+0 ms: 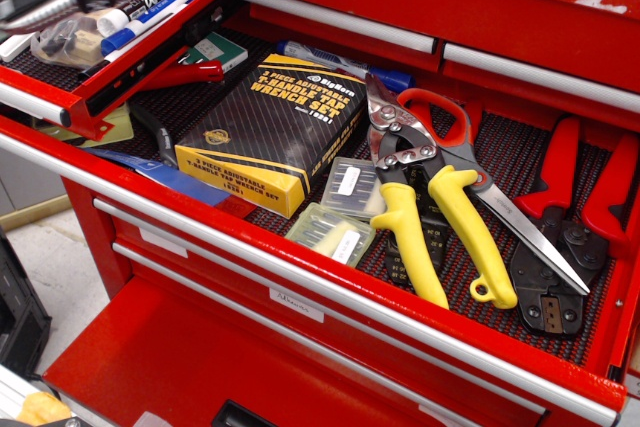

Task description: Pick up box cutter and put into drawer

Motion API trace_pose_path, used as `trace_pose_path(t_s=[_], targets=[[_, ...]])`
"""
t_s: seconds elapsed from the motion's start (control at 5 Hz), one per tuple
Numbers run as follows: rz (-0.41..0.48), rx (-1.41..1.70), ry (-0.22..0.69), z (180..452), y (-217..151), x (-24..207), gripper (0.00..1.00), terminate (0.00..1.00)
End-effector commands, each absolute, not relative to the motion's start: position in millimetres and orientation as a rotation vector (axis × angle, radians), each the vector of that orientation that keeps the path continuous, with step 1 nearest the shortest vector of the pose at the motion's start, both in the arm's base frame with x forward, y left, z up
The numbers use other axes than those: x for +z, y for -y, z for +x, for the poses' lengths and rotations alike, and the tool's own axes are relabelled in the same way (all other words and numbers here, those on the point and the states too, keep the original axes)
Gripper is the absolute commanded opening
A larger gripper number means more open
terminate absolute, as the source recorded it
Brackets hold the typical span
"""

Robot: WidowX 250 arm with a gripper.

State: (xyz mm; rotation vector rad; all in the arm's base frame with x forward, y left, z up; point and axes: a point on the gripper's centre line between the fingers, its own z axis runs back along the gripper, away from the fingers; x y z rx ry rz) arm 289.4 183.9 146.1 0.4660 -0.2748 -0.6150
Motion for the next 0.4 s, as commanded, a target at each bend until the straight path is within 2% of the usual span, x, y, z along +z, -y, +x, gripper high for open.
trace_pose_path(t_s=[0.0,0.2], targets=[[0.497,-0.636,0.304,296.9,-176.4,160.2,1.0,0.0],[0.497,-0.636,0.304,296.9,-176.4,160.2,1.0,1.0]])
